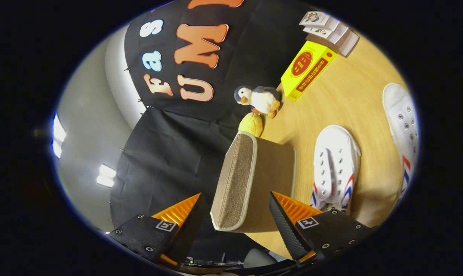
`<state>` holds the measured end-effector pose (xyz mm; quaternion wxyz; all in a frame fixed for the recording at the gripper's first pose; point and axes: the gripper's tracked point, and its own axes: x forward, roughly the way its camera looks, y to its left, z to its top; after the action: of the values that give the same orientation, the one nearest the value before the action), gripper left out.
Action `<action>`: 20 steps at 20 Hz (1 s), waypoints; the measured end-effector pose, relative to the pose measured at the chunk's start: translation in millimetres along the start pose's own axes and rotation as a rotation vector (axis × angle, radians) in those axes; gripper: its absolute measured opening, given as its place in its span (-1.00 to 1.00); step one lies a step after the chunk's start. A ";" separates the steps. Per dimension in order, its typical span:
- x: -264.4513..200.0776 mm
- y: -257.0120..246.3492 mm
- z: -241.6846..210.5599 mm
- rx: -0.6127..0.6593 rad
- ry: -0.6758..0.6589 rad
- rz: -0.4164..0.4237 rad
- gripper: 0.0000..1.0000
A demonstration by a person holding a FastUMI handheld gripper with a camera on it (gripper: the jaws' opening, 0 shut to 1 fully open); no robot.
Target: Open the storage box then place both shoes into the box .Put the left shoe in first, then the right shoe, with the right side of both shoes facing outward in a uniform manner.
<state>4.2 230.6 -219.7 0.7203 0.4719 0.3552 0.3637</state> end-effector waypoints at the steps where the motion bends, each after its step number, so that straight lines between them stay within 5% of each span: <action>1: 11.0 -2.4 0.0 0.014 0.013 0.007 0.96; 20: 70.8 13.1 -24.8 0.095 0.166 0.189 0.88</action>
<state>14.8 305.7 -226.8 0.6276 0.5051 0.3846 0.4506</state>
